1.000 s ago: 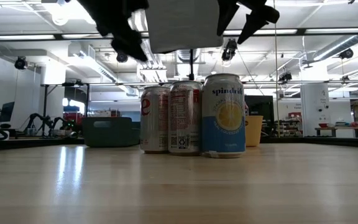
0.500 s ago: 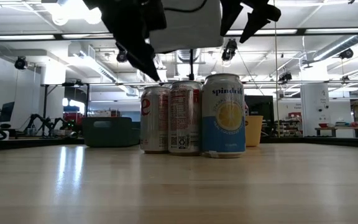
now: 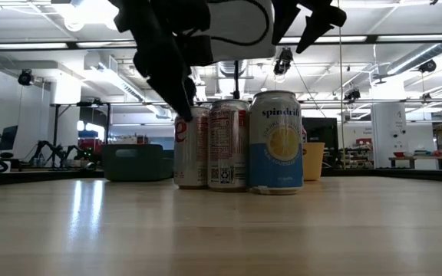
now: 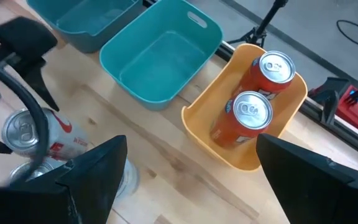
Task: Sort soda cans
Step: Put the left red-silver soda can into the blue bin
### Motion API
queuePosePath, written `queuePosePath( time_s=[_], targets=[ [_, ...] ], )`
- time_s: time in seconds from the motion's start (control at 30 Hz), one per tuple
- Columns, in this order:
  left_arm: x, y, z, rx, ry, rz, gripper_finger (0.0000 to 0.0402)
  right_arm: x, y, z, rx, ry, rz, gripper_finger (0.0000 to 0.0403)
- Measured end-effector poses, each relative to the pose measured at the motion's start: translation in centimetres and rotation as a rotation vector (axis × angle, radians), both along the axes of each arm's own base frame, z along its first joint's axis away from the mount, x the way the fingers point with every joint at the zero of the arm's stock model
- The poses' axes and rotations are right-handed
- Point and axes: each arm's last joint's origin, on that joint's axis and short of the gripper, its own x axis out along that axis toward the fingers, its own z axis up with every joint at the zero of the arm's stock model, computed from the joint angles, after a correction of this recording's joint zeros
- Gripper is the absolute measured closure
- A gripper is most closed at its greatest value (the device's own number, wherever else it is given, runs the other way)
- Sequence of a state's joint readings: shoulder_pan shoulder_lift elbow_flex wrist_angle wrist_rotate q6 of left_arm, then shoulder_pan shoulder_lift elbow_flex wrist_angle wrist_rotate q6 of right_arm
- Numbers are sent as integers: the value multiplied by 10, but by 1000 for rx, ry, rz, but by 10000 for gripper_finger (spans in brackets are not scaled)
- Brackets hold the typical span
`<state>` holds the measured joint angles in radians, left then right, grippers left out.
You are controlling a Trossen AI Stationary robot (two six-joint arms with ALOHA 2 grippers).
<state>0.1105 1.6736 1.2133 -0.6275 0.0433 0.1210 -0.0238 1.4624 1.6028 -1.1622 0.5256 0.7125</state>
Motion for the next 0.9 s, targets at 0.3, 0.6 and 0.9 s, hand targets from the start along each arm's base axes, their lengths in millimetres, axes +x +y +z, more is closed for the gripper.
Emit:
queuePosePath(
  time_s=[0.3, 0.6, 0.9],
  targets=[
    [14, 2, -18, 6, -6, -10, 74, -1, 0, 0, 5, 4, -7, 49],
    [18, 3, -31, -1, 30, 8, 88, -1, 0, -1, 5, 7, -7, 58],
    [20, 3, -30, -16, -1, 56, 118, -1, 0, -1, -1, 15, 5, 77]
  ],
)
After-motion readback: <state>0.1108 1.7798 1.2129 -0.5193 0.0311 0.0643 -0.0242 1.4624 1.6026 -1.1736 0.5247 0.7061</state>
